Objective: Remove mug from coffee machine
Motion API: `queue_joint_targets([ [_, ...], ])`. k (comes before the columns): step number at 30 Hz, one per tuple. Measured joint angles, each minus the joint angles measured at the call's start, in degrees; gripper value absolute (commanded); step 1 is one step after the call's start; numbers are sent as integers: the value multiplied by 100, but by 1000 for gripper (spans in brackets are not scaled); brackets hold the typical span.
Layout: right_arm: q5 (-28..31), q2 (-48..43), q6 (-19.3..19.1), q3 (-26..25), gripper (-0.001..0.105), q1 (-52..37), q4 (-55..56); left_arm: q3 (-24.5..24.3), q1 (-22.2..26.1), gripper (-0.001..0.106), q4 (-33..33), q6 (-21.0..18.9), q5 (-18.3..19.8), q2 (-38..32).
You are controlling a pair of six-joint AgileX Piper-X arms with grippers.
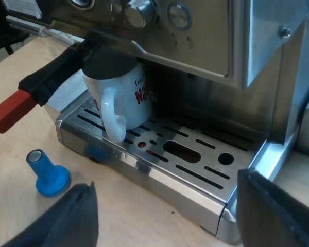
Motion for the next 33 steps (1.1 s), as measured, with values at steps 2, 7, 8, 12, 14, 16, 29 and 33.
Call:
queue_joint_targets([
  [2,-4,63,0,244,59,79,-282,185,0,80,-278,0,0,4],
  [7,-41,121,0,718,59,350,-890,546,0,80,-398,0,0,14],
  [8,-41,121,0,763,59,383,-949,556,0,80,-399,0,0,14],
  [12,-41,121,0,1162,59,785,-1530,566,0,80,-413,0,0,14],
  [14,-1,121,0,1321,59,975,-1767,566,0,80,-413,0,0,14],
  [16,166,121,0,1489,59,1154,-2010,566,0,80,-419,0,0,14],
  [29,1528,121,0,2228,59,2057,-3072,566,0,80,-435,11,0,14],
  [33,1834,121,0,2429,59,2435,-3317,566,0,80,-435,22,0,14],
])
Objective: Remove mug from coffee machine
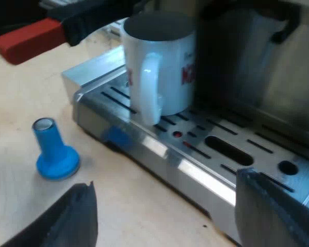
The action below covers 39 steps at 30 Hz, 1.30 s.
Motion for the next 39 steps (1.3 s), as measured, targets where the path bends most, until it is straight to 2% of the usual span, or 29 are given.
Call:
queue_joint_targets([
  [8,429,310,84,234,59,487,-667,0,0,80,0,12,100,0],
  [13,597,1449,382,354,59,563,-1856,0,0,80,0,12,167,0],
  [22,679,2748,443,353,59,563,-3422,0,0,80,0,12,167,0],
  [26,678,3684,512,353,59,563,-4607,0,0,80,0,12,167,0],
  [29,692,4186,619,253,59,563,-4884,0,0,80,0,12,167,0],
  [39,831,5209,647,-674,59,563,-5038,0,0,80,0,12,167,0],
])
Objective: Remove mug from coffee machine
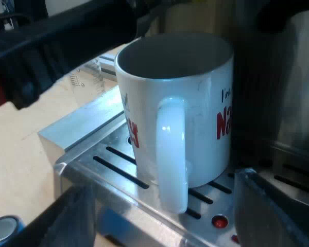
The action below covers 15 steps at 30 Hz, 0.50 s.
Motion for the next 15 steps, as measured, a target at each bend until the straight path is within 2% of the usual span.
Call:
queue_joint_targets([
  [5,16,462,15,-165,59,0,-185,0,0,80,0,0,0,0],
  [8,16,702,157,-269,59,0,-337,0,0,80,0,0,0,0],
  [15,260,1150,253,-654,59,0,-451,0,0,80,0,0,0,0],
])
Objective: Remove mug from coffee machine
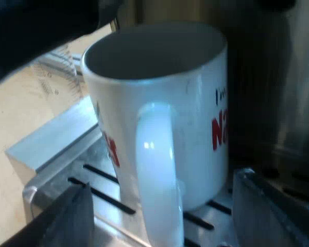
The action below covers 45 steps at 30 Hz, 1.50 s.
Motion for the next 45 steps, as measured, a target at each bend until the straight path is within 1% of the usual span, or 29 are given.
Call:
queue_joint_targets([
  [6,100,402,16,-448,59,0,0,0,0,80,0,0,0,0],
  [7,116,479,77,-528,59,0,0,0,0,80,0,0,0,0],
  [9,148,579,166,-631,59,0,0,0,0,80,0,0,0,0],
  [15,373,799,231,-893,59,0,14,0,0,80,0,0,0,0],
  [20,386,815,260,-1150,59,0,559,0,0,80,0,0,0,0],
  [22,381,815,260,-1199,55,0,667,0,0,80,0,0,0,0],
  [24,381,815,260,-1197,48,0,666,0,0,80,0,0,0,0],
  [27,381,815,260,-1197,33,0,681,0,0,80,0,0,0,0],
  [29,381,815,260,-1197,29,0,681,0,0,80,0,0,0,0],
  [31,381,815,260,-1197,12,0,681,0,0,80,0,0,0,0],
  [33,381,815,260,-1197,6,0,681,0,0,80,0,0,0,0],
  [34,381,815,260,-1197,0,0,681,0,0,80,0,0,0,0],
  [39,446,799,160,-1197,0,54,718,0,0,80,0,0,0,0],
  [45,924,718,129,-1197,0,292,858,0,0,80,0,0,0,0],
])
